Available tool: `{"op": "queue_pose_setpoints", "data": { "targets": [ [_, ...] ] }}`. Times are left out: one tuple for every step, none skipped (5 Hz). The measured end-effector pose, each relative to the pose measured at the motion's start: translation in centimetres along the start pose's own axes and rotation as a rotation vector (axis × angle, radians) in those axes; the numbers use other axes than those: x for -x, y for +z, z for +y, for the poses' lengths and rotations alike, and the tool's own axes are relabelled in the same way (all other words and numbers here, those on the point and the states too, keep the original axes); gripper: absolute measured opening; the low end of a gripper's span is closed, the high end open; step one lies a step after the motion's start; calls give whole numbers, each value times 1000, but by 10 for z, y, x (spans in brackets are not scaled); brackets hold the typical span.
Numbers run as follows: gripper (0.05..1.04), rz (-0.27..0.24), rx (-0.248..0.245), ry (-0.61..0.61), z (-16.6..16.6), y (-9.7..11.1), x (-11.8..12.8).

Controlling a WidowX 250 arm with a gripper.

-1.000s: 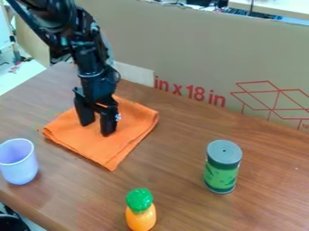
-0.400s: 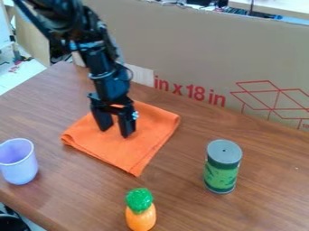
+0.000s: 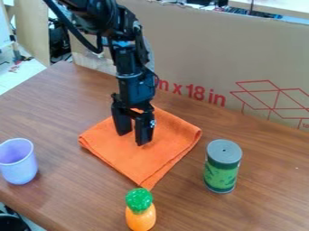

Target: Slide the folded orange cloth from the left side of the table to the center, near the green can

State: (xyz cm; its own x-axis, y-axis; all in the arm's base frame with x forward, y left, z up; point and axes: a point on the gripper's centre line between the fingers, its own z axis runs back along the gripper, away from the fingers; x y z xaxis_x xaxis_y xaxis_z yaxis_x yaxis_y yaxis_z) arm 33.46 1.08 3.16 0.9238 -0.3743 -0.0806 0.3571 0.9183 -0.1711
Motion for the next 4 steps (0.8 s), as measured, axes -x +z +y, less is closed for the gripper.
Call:
{"op": "queue_pose_setpoints", "data": {
  "targets": [
    [1002, -38, -51, 13, 1, 28, 1],
    [1002, -102, -74, 15, -4, 58, 3],
    [1002, -110, -78, 2, -4, 74, 13],
    [1001, -128, -88, 8, -4, 84, 17]
  ]
}}
